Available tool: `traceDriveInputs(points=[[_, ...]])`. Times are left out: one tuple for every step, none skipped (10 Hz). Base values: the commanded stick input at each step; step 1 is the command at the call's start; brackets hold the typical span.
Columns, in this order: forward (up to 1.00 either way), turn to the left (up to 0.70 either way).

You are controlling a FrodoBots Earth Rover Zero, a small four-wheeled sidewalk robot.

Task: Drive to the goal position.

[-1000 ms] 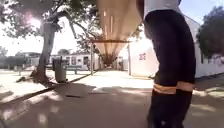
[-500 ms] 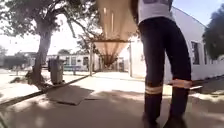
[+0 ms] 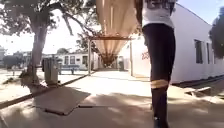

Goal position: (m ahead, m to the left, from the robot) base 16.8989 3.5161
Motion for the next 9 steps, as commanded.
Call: traceDriveInputs(points=[[0.70, 0.00], [0.70, 0.00], [0.70, 0.00], [0.70, 0.00], [0.70, 0.00], [0.70, 0.00], [0.70, 0.00], [0.70, 0.00], [0.70, 0.00]])
